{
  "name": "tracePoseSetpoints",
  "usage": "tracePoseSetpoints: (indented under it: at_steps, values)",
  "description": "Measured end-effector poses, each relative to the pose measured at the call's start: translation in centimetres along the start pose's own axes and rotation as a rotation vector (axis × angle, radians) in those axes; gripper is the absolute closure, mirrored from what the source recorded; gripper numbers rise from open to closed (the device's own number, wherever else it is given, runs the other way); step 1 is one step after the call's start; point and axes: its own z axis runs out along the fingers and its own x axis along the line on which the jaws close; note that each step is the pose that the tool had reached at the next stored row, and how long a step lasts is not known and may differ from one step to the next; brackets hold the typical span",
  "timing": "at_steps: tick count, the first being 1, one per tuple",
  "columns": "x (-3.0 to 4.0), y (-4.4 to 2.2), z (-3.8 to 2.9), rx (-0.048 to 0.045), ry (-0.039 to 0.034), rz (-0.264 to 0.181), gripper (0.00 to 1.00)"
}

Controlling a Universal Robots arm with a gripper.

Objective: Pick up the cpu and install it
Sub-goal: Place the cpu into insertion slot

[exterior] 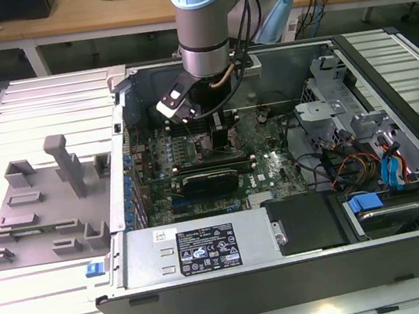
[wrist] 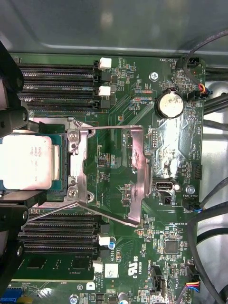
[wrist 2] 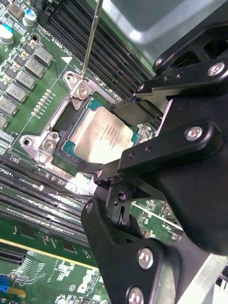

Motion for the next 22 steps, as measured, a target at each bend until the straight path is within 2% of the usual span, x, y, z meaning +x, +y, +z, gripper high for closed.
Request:
tracePoseSetpoints:
  at_steps: [6, 9, 12, 16, 19, 21, 22]
  values:
    - [-0.04, 0.00, -0.01, -0.0001, -0.0014, 0.000, 0.44]
    - [-0.02, 0.00, 0.01, -0.0001, 0.0002, 0.000, 0.39]
    - [-0.02, 0.00, 0.00, -0.0002, 0.0084, 0.000, 0.39]
    - [-0.04, 0.35, 0.01, -0.0002, 0.0087, 0.001, 0.39]
    - [-0.03, 0.38, 0.02, -0.0001, 0.0087, 0.001, 0.39]
    - [-0.02, 0.40, -0.07, -0.0006, 0.0092, 0.001, 0.39]
    - [-0.05, 0.40, -0.43, -0.0002, 0.0089, 0.001, 0.39]
